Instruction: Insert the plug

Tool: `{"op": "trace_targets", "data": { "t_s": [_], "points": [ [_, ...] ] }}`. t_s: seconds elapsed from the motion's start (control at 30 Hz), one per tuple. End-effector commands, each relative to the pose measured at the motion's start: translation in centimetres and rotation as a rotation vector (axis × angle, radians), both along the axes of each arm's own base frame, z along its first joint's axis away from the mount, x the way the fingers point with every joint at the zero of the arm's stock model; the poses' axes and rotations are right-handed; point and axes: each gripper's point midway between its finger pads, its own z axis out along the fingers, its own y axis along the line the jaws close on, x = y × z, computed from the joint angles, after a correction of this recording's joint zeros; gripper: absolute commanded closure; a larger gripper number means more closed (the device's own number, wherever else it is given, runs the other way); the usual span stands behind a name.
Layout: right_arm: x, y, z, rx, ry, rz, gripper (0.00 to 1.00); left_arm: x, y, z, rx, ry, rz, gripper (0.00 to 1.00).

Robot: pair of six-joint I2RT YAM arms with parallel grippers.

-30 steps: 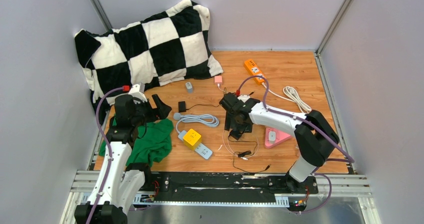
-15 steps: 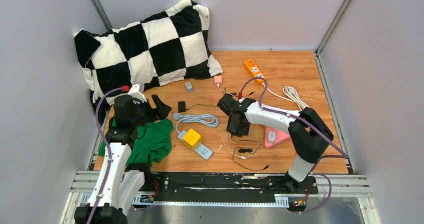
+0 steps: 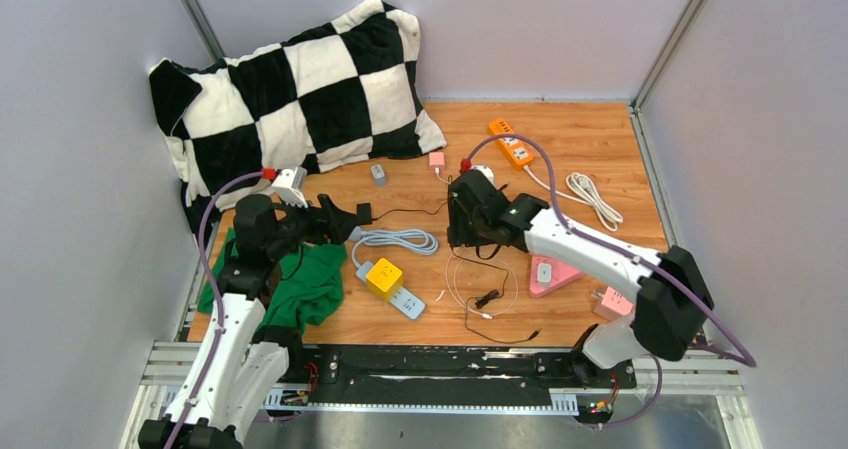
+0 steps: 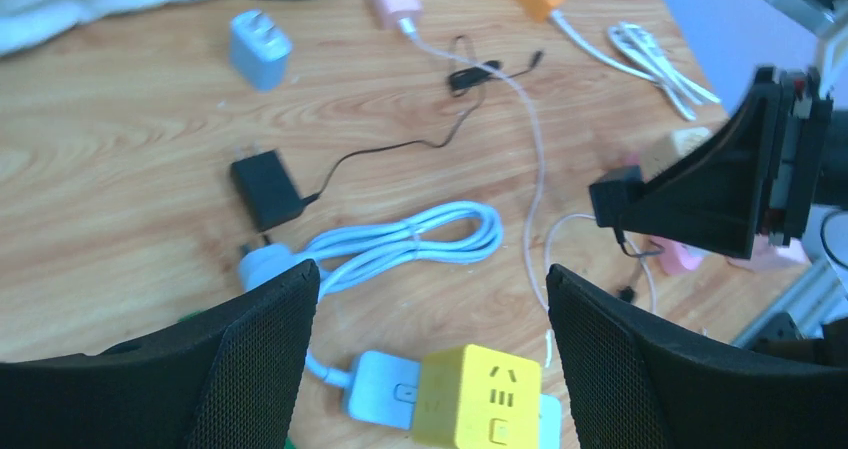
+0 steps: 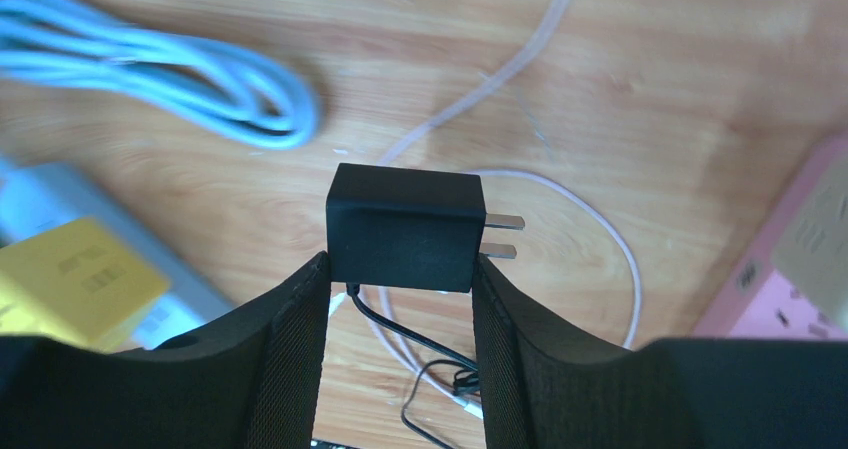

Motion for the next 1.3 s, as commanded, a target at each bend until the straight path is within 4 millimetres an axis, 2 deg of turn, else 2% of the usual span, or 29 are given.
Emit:
{"op": "trace_targets", "data": {
  "t_s": [0.0, 0.17, 0.33, 0.47, 0.6, 0.83, 1.0, 1.27],
  "points": [
    [-0.9, 2.9, 3.4, 0.141, -0.109, 0.318, 0.77, -0.9, -2.7, 4.2, -0.033, -0.21, -0.147, 0.15],
    [-2.2, 2.9, 6.5, 0.245, -0.185, 0.449, 0.81, -3.5, -5.2, 6.3, 0.074, -0.418, -0.338, 0.14],
    [-4.5, 3.9, 10.1, 0.455, -0.199, 0.598, 0.81, -6.3, -7.4, 8.8, 0.138, -0.689, -0.47, 0.1],
    [-6.7, 5.2, 12.3, 0.608, -0.191, 0.712, 0.81, -8.3, -9.2, 9.3, 0.169, -0.802, -0.596, 0.09],
    [-7.9, 6.0, 14.2, 0.733, -0.184, 0.761, 0.81, -9.6, -10.9, 9.1, 0.218, -0.895, -0.696, 0.07],
    [-9.8, 6.9, 16.5, 0.886, -0.163, 0.855, 0.82, -10.4, -12.9, 9.4, 0.304, -1.033, -0.798, 0.07],
    [-11.0, 7.0, 18.1, 0.972, -0.141, 0.912, 0.82, -10.0, -13.7, 9.8, 0.334, -1.064, -0.821, 0.11],
    [-11.5, 7.4, 18.5, 1.045, -0.103, 0.933, 0.82, -9.8, -14.1, 11.3, 0.364, -1.16, -0.769, 0.18]
  ]
}}
